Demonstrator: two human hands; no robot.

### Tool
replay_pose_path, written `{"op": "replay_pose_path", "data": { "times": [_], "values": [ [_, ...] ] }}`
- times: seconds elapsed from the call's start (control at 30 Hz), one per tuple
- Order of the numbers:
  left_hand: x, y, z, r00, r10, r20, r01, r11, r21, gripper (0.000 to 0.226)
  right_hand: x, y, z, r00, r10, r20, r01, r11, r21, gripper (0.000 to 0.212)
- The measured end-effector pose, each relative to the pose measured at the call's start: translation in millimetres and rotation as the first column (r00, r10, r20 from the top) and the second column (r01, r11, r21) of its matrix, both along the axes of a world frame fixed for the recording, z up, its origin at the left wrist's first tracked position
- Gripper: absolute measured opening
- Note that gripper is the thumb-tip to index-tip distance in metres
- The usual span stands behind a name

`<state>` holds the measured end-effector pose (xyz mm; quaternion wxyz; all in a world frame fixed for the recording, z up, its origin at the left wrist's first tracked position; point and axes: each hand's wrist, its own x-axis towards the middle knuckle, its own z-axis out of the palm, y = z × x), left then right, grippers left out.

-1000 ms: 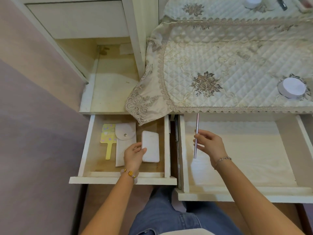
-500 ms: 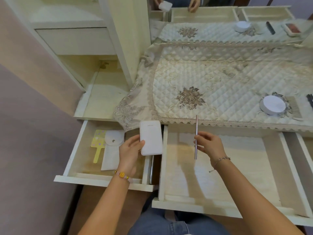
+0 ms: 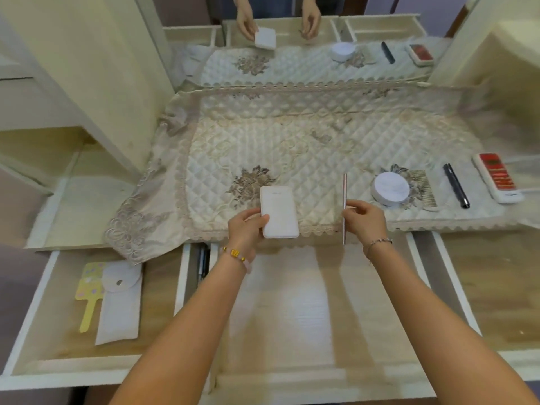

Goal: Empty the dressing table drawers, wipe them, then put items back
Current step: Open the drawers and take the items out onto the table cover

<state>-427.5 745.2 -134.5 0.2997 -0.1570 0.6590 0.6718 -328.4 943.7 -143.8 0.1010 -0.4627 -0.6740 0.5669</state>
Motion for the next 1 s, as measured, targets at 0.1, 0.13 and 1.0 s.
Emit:
{"op": "replay_pose_path", "data": {
  "times": [0.1, 0.13, 1.0],
  "values": [
    [-8.4, 30.6, 0.4, 0.999, -0.030, 0.016, 0.030, 0.999, 0.012, 0.017, -7.7, 18.8, -1.6, 0.998, 0.002, 0.066, -0.010, 0.993, 0.116, 0.034],
    [-11.2, 39.6, 0.0, 0.999, -0.037, 0.024, 0.037, 0.999, 0.012, 0.016, -10.1, 23.6, -2.6, 0.997, -0.005, 0.082, -0.006, 0.990, 0.144, 0.034],
    [-7.7, 108.8, -19.6, 0.860, -0.409, -0.306, 0.276, 0.876, -0.397, 0.032, -6.0, 34.8, -14.8, 0.993, 0.018, 0.118, -0.058, 0.937, 0.344, 0.028]
  ]
}}
